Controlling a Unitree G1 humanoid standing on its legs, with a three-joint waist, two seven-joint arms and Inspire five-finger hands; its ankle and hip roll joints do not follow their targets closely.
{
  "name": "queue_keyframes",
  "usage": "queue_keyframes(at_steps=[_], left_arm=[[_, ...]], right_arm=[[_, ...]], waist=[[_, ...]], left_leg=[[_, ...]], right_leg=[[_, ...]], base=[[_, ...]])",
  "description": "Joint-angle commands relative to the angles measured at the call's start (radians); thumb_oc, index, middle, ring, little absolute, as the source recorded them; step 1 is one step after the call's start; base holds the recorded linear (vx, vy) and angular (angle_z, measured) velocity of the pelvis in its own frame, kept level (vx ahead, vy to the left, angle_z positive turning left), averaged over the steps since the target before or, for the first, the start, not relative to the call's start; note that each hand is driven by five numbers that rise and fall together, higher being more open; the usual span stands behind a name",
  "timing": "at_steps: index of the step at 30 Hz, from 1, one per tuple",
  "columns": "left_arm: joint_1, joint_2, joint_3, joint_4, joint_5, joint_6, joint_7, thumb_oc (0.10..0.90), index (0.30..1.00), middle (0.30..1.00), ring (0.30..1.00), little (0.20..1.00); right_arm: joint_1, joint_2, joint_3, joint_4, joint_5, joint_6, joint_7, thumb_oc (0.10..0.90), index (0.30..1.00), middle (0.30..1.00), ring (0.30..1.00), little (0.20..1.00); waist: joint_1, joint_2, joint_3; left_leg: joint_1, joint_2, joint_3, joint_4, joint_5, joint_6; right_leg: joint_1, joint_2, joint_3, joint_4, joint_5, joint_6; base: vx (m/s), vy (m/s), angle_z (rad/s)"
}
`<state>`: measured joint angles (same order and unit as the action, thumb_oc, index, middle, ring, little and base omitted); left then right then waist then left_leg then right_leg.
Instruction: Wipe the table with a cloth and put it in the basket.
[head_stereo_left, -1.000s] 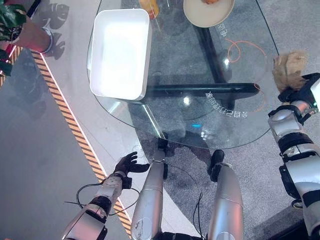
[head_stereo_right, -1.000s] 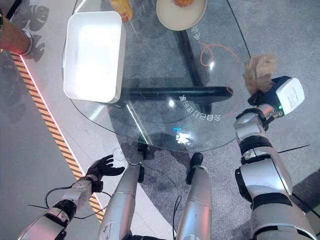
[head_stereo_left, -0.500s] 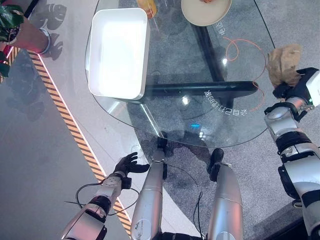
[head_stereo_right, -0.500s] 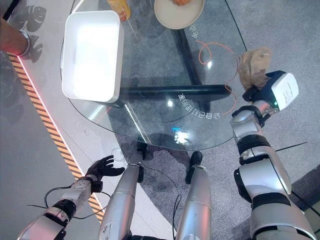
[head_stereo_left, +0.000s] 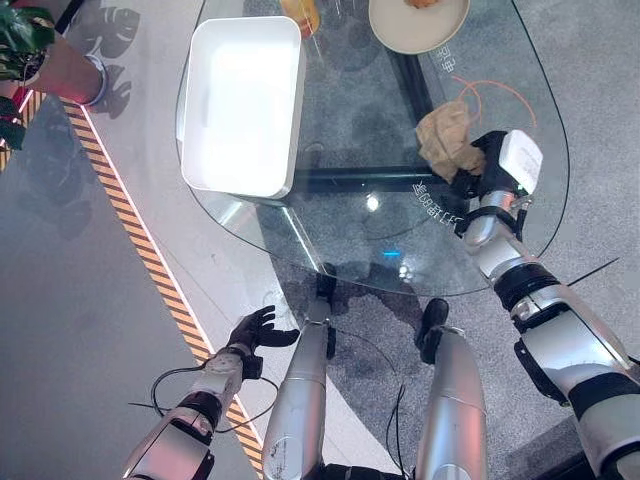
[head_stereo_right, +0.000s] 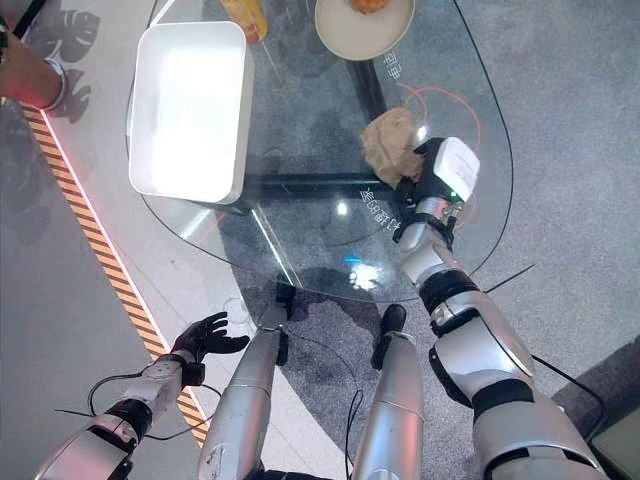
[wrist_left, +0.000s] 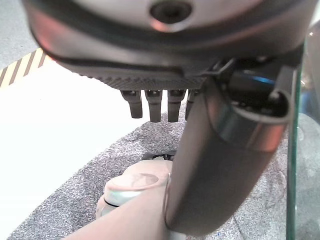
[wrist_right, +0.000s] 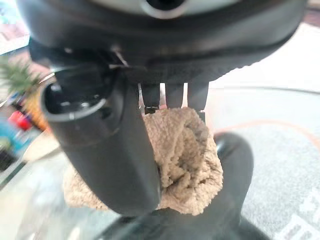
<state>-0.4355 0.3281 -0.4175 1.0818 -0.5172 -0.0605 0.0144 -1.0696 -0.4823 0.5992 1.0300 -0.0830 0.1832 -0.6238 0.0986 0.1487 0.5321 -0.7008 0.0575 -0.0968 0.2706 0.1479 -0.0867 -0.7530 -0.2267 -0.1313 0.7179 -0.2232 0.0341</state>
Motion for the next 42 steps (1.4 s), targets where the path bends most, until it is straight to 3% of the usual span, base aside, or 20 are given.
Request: queue_keyframes(at_steps=[1,13,29,42], left_arm=[[-0.027,0.002,-0.002,0.039,0.004,-0.023,0.019,0.800,0.900,0.900,0.900,0.900],[-0.023,-0.030,-0.015,0.028,0.020,-0.029,0.033,0.800,0.900,0.900,0.900,0.900],[-0.016,-0.065,-0.015,0.007,0.034,-0.020,0.053,0.800,0.900,0.900,0.900,0.900],[-0.014,-0.068,-0.002,0.000,0.046,-0.016,0.055,0.800,0.900,0.900,0.900,0.900]], right_arm=[[-0.154,-0.046,0.066,-0.060,-0.101,-0.025,0.035,0.100,0.300,0.300,0.300,0.200],[-0.115,0.060,0.141,-0.096,-0.184,-0.051,0.157,0.100,0.300,0.300,0.300,0.200],[-0.007,0.193,0.234,-0.321,-0.279,-0.092,0.364,0.100,0.300,0.300,0.300,0.200],[0.052,0.234,0.269,-0.428,-0.282,-0.112,0.456,0.100,0.300,0.300,0.300,0.200]], waist=[[0.013,0.000,-0.012],[0.026,0.016,-0.012],[0.019,0.023,-0.012],[0.013,0.017,-0.012]], left_leg=[[0.043,-0.064,0.111,0.115,-0.154,0.090],[0.044,-0.074,0.112,0.105,-0.145,0.089],[0.052,-0.080,0.115,0.081,-0.127,0.085],[0.051,-0.080,0.114,0.075,-0.119,0.085]], right_leg=[[0.052,0.048,-0.010,-0.192,0.132,-0.026],[0.053,0.038,-0.015,-0.200,0.137,-0.028],[0.050,0.035,-0.006,-0.212,0.145,-0.030],[0.044,0.037,-0.001,-0.213,0.152,-0.029]], base=[[0.00,0.000,0.00],[0.00,0.000,0.00],[0.00,0.000,0.00],[0.00,0.000,0.00]])
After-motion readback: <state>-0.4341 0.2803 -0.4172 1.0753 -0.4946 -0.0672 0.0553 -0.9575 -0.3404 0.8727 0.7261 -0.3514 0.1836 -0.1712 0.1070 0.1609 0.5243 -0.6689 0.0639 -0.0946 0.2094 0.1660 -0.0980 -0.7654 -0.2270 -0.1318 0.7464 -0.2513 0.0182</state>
